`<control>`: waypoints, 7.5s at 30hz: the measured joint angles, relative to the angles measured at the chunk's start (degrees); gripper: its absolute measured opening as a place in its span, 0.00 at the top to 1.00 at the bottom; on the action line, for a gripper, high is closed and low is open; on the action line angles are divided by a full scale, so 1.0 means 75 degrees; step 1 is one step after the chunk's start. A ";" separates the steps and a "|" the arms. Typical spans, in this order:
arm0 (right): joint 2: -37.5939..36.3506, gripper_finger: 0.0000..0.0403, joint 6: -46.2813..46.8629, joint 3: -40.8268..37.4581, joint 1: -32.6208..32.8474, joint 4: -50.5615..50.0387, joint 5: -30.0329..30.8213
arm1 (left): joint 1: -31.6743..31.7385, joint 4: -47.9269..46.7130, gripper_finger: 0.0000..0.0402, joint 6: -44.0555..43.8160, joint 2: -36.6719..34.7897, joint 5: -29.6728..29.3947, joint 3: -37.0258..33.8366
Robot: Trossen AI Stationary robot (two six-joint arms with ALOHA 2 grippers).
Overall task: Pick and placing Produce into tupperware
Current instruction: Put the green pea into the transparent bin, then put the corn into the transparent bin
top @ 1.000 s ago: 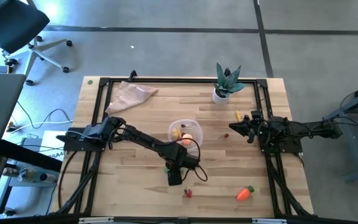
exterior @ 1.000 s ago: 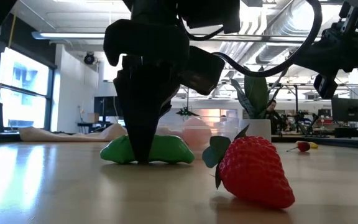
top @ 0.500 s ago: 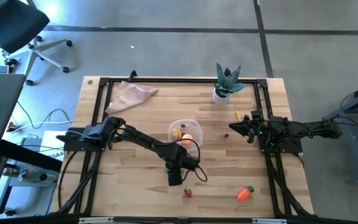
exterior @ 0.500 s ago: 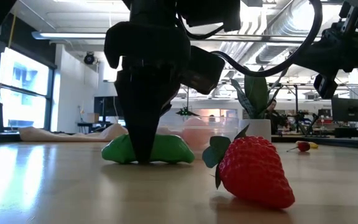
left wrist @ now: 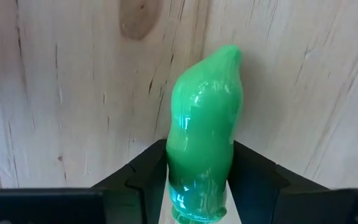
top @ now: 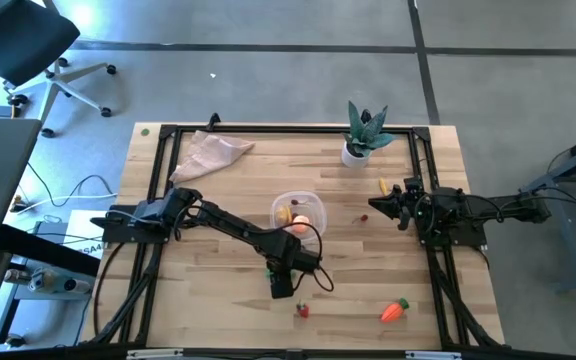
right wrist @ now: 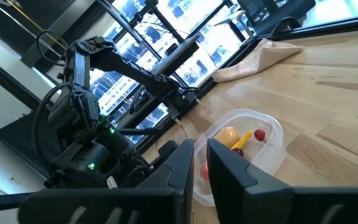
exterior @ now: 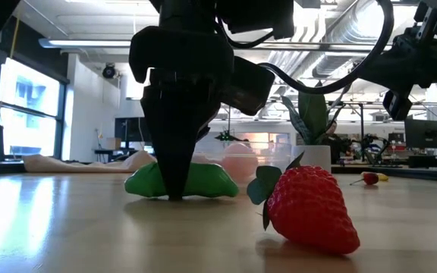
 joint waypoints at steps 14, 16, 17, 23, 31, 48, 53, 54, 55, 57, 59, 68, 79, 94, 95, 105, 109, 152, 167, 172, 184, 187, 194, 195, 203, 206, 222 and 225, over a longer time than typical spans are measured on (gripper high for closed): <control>0.0001 0.91 0.0000 -0.0001 0.0000 0.0000 -0.0001 | 0.0003 -0.0190 0.69 -0.0083 0.0056 0.0079 0.0209; 0.0003 0.91 0.0000 -0.0003 0.0000 0.0000 -0.0003 | 0.0003 -0.0137 0.68 -0.0072 0.0087 0.0027 0.0438; 0.0003 0.91 0.0000 -0.0001 0.0000 0.0000 -0.0002 | 0.0006 -0.0196 0.68 -0.0061 0.0084 0.0019 0.0570; 0.0003 0.91 -0.0001 -0.0003 0.0000 0.0000 -0.0001 | 0.0009 -0.0999 0.69 0.0131 0.0055 -0.0171 0.1900; 0.0003 0.91 0.0000 -0.0003 0.0000 -0.0001 -0.0003 | 0.0460 -0.2427 0.68 0.0533 0.0026 -0.1398 0.4232; 0.0000 0.91 0.0000 -0.0002 0.0000 -0.0002 -0.0003 | 0.3151 -0.2492 0.67 0.2172 0.0320 -0.0701 0.4640; -0.0003 0.91 0.0000 -0.0003 0.0000 0.0000 0.0000 | 0.3203 -0.3183 0.67 0.2411 0.0897 -0.0625 0.4637; -0.0003 0.91 0.0000 -0.0002 0.0000 0.0000 -0.0003 | 0.3205 -0.3267 0.67 0.2481 0.1022 -0.0627 0.4637; 0.0000 0.91 0.0000 -0.0003 0.0000 -0.0003 -0.0003 | 0.3204 -0.3268 0.67 0.2516 0.1127 -0.0629 0.4640; 0.0000 0.91 0.0000 -0.0001 0.0000 -0.0001 0.0000 | 0.3203 -0.3431 0.67 0.2523 0.1304 -0.0622 0.4637; -0.0003 0.91 0.0000 -0.0003 0.0000 0.0000 -0.0003 | 0.3198 -0.3375 0.67 0.2547 0.1441 -0.0589 0.4640; 0.0000 0.91 0.0000 -0.0002 0.0000 -0.0002 -0.0002 | 0.3127 -0.3276 0.67 0.2528 0.1805 -0.0265 0.4642; 0.0000 0.91 0.0000 -0.0002 0.0000 -0.0001 -0.0003 | 0.3097 -0.3290 0.67 0.2289 0.1813 -0.0268 0.4642; 0.0000 0.91 0.0000 0.0000 0.0000 -0.0003 -0.0003 | 0.3095 -0.3247 0.67 0.2224 0.1973 -0.0289 0.4640; 0.0000 0.91 0.0000 -0.0001 0.0000 -0.0001 -0.0003 | 0.3095 -0.3250 0.67 0.2224 0.1973 -0.0289 0.4639; 0.0000 0.91 0.0000 -0.0002 0.0000 -0.0001 -0.0003 | 0.3095 -0.3247 0.67 0.2218 0.1973 -0.0291 0.4640; 0.0000 0.91 0.0000 -0.0003 0.0000 0.0000 -0.0003 | 0.3095 -0.3250 0.67 0.2218 0.1973 -0.0291 0.4640; 0.0003 0.91 0.0000 -0.0003 0.0000 -0.0003 -0.0003 | 0.2787 -0.3733 0.52 0.1241 0.0695 0.0955 0.4860; 0.0003 0.91 0.0000 0.0000 0.0000 0.0000 -0.0003 | 0.0591 -0.1633 0.52 0.3516 -0.0284 0.0241 0.4859; -0.0006 0.91 0.0000 -0.0002 0.0000 0.0000 -0.0003 | 0.0492 -0.1502 0.55 0.3394 0.0289 0.0156 0.4820; 0.0003 0.91 0.0000 0.0000 0.0000 -0.0003 -0.0003 | 0.0563 -0.3146 0.70 0.2424 0.0161 -0.0680 0.4832; 0.0001 0.91 0.0000 -0.0002 0.0000 -0.0003 -0.0003 | 0.0546 -0.3484 0.74 0.2367 -0.0273 -0.0984 0.4835; 0.0000 0.91 0.0000 0.0000 0.0000 -0.0003 -0.0003 | 0.0715 -0.3994 0.81 0.2244 -0.1488 -0.2210 0.4832; 0.0000 0.91 0.0000 0.0000 0.0000 -0.0003 -0.0002 | 0.0763 -0.4010 0.82 0.2244 -0.1703 -0.2278 0.4789; 0.0020 0.91 0.0000 -0.0003 0.0000 0.0000 -0.0003 | 0.1088 -0.3525 0.87 0.2024 -0.4084 -0.3221 0.3274; 0.0029 0.91 0.0000 -0.0002 0.0000 0.0000 -0.0003 | 0.1113 -0.2585 0.88 0.1915 -0.5298 -0.3261 0.1913; 0.0035 0.91 0.0000 -0.0003 0.0000 0.0000 -0.0003 | 0.2081 0.6144 0.87 0.1407 -1.0174 0.0288 -0.6102; 0.0035 0.91 0.0000 -0.0002 0.0000 -0.0002 -0.0003 | 0.2187 0.6040 0.87 0.1711 -0.9901 0.0489 -0.6323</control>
